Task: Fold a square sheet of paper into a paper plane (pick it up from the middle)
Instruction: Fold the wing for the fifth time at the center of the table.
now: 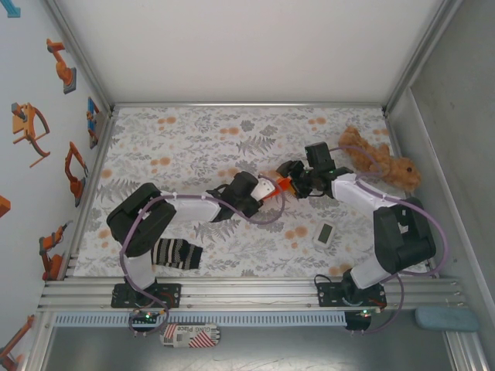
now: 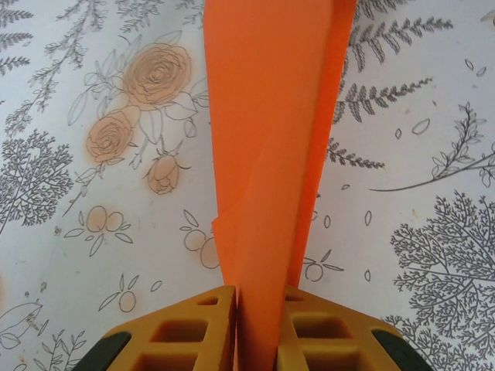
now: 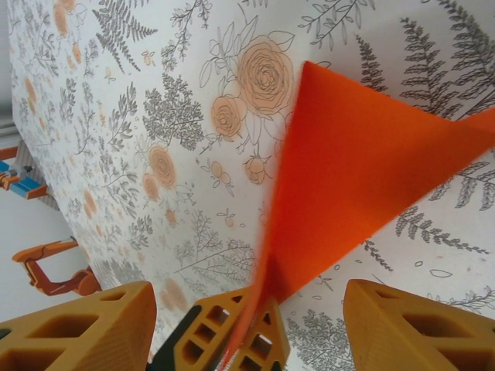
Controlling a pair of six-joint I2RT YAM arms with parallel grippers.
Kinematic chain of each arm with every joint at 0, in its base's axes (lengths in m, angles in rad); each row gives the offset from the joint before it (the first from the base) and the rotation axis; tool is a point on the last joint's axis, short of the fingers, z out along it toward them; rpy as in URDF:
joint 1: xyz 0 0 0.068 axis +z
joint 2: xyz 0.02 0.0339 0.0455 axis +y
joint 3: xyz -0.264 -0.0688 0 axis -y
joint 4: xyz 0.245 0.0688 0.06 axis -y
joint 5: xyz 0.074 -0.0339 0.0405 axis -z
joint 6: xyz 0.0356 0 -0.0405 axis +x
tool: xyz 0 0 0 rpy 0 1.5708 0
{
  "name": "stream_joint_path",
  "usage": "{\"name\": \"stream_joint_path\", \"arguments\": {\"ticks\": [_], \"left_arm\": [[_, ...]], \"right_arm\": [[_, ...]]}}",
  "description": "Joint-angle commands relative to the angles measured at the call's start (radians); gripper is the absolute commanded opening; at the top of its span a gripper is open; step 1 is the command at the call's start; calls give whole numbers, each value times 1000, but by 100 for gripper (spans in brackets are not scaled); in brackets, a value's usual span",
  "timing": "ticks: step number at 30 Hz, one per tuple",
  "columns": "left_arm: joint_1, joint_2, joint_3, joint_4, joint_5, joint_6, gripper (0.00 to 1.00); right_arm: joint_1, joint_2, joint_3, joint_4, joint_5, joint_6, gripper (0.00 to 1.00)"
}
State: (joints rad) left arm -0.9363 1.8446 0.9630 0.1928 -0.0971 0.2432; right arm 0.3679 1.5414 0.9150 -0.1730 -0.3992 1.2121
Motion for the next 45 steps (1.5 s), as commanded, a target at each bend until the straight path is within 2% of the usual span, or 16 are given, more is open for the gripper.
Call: {"name": "stream_joint_path", "arguments": {"ticks": [1,8,13,18,20,24,26,31,45], "left_arm": [[-23,24,34,-32,-37,39,17],[-44,51,52,-36,-54,38,18],[-56,56,47,-35,-59,44,19],[-63,55,30,-18,-56,60,21],[-64,54,24,-8,-56,62,21],[-65,57,23,-3,-57,61,23],[-64,50,17,3,-58,57,25],[-51,-4,-37,20,-26,32,39],[2,-78,-112,53,108,-28,40]], "right_arm": [[1,-7,-20,2,-6,24,65],[20,16,-86,12,-41,108,62],[30,62,-110,105,-94,160,55],[37,85,-98,103,-89,163,50],[37,98,-99,104,-90,164,45],[40,111,-110,119,-94,171,24],[39,107,-114,119,-90,170,17],[40,111,-119,125,-81,164,6],[39,125,-116,126,-89,147,3]]}}
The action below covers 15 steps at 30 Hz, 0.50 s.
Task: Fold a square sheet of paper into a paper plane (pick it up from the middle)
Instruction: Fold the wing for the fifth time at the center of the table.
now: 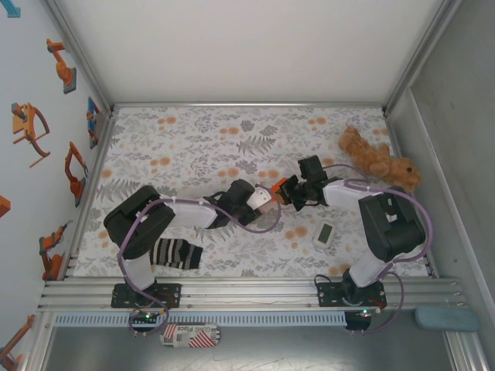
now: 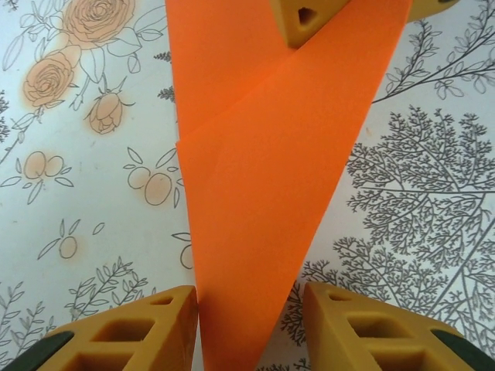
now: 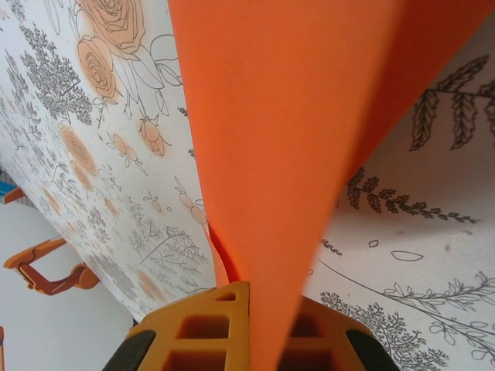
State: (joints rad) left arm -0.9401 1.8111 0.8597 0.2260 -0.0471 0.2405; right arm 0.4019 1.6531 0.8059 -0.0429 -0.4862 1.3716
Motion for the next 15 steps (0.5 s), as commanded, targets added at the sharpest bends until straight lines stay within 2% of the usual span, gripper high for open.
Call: {"name": "stream_joint_path", "arguments": {"ticks": [1,5,15], "left_arm": [[10,-46,-7,23,78,-30,39],[27,-43,-3,29,121,-43,29],[42,15,27,6,151,-34,32]], "right_arm": [[5,16,-7,-5,-1,-15,3],[5,20,-7,-8,-4,-20,3],[5,25,-4,-4,-13,-20,3]]}}
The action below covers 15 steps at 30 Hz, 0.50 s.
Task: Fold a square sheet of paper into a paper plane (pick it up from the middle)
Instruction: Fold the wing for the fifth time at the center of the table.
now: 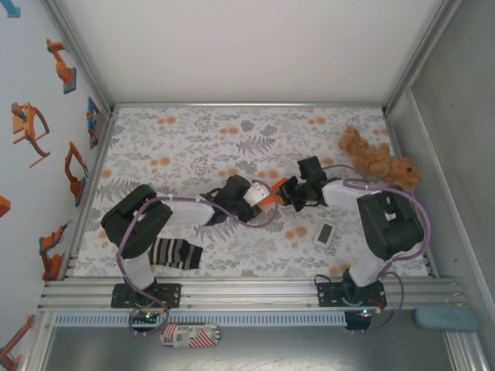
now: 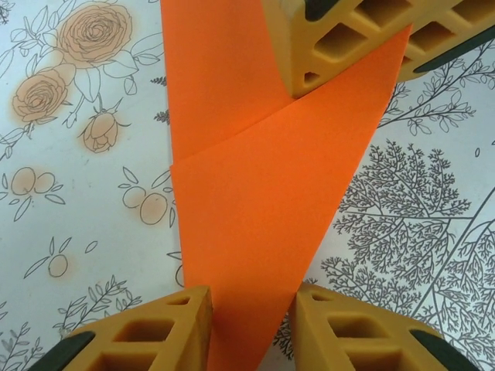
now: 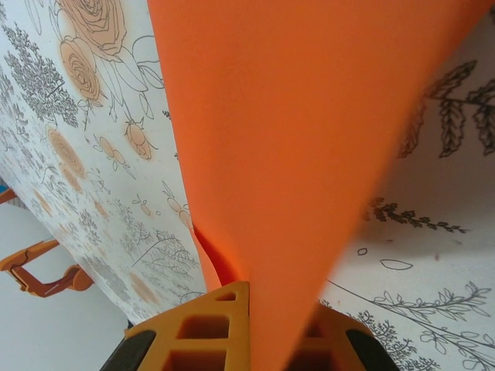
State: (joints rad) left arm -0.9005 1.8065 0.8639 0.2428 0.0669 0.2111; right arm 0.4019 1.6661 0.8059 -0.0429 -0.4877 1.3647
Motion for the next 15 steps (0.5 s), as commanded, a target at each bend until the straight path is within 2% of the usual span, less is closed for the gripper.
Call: {"name": "stream_joint_path", "arguments": {"ticks": [1,5,12,15], "left_arm": [[2,24,25,-9,39,-3,32],[4,34,33,-10,41,0,32],[8,38,35,-12,49,-3,26],[10,41,35,-17,55,-5,24]], "right_arm": [[5,12,-4,-2,-13,-12,3],[5,17,-2,-3,-17,-13,3],[5,17,-1,-6,-21,-13,4],[5,17,1,-9,-24,-15,11]]}}
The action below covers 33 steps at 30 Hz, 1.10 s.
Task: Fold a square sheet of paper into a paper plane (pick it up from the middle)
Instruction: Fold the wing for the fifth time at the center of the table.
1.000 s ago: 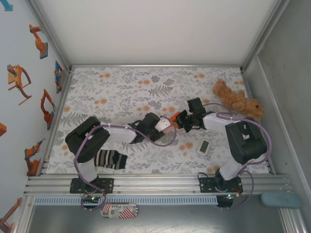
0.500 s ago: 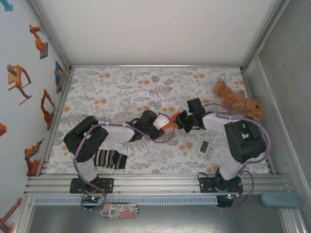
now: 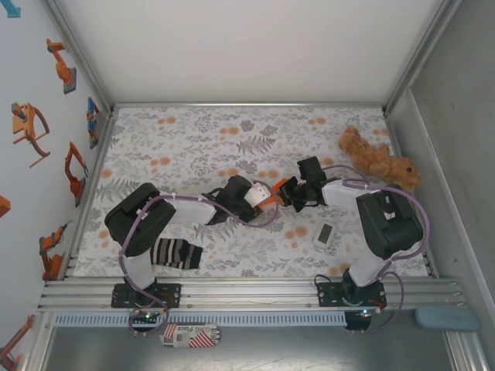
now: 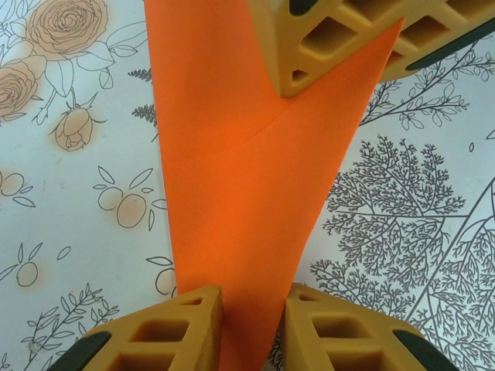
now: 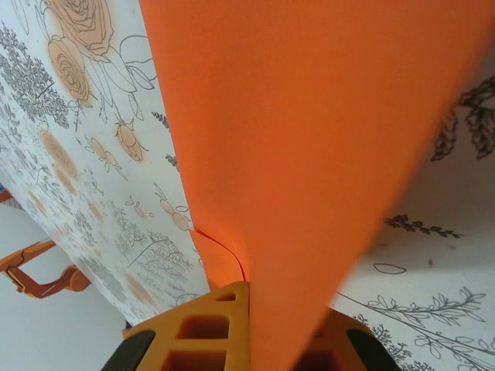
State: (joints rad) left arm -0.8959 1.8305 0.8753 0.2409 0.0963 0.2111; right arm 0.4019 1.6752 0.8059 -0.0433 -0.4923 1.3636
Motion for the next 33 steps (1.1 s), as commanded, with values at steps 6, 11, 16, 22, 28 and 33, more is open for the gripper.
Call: {"name": "stream_joint_path", "arguments": {"ticks": [6,11,16,22,28,33], "left_arm": [[12,23,22,-24,49,-22,21],[22,27,24,-46,80,-49,19],[43,33,31,-77,135,-93,19],[62,51,15,-54,180,-166,19],[92,67,4,-27,217,-244,19],[146,65,-21,9,259,-329,18]], "right_arm": [[2,-24,37,-68,9,-60,45],[-25,-66,66,-138,47,-91,56],[-52,-110,88,-209,103,-169,59],[-60,-157,105,-265,169,-225,59],[-60,-221,100,-296,244,-358,58],[-61,-268,72,-290,257,-454,60]]}}
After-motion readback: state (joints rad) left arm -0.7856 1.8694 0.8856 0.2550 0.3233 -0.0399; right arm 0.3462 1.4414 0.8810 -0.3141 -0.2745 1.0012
